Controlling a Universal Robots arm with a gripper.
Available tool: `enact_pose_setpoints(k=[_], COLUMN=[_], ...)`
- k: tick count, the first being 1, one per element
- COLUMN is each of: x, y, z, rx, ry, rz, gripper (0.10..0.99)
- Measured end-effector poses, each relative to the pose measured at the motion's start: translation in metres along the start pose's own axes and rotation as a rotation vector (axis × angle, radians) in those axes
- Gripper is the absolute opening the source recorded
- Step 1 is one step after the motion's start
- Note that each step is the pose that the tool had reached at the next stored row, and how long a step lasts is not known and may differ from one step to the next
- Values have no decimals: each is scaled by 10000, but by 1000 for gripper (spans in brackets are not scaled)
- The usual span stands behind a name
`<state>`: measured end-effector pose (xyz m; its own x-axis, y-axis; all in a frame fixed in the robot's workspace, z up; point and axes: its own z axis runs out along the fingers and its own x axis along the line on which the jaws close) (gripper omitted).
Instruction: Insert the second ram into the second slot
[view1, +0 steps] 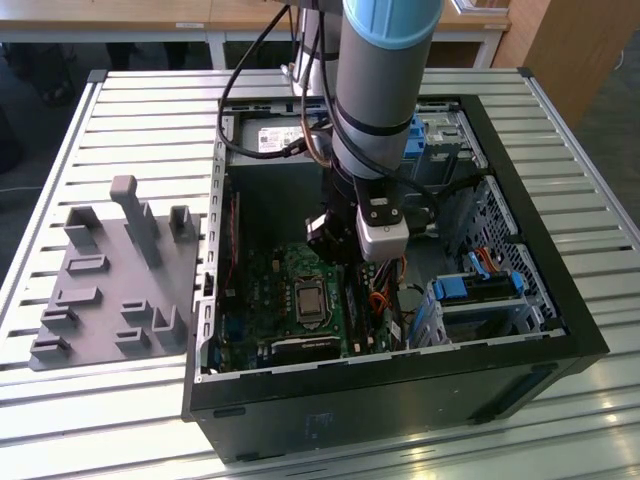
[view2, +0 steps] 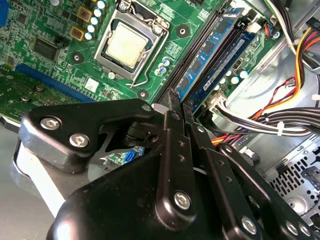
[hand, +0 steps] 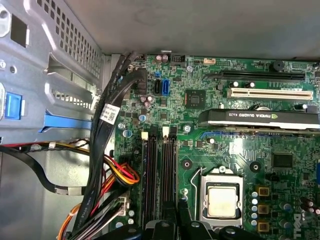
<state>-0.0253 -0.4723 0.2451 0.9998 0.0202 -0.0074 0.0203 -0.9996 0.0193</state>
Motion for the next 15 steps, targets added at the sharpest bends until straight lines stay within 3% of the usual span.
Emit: enact_pose_setpoints(k=[9, 15], x=[5, 11], y=[-1, -1], z=[30, 91], rx=[3, 4], ry=[-4, -5], rz=[165, 193], gripper=[137, 137])
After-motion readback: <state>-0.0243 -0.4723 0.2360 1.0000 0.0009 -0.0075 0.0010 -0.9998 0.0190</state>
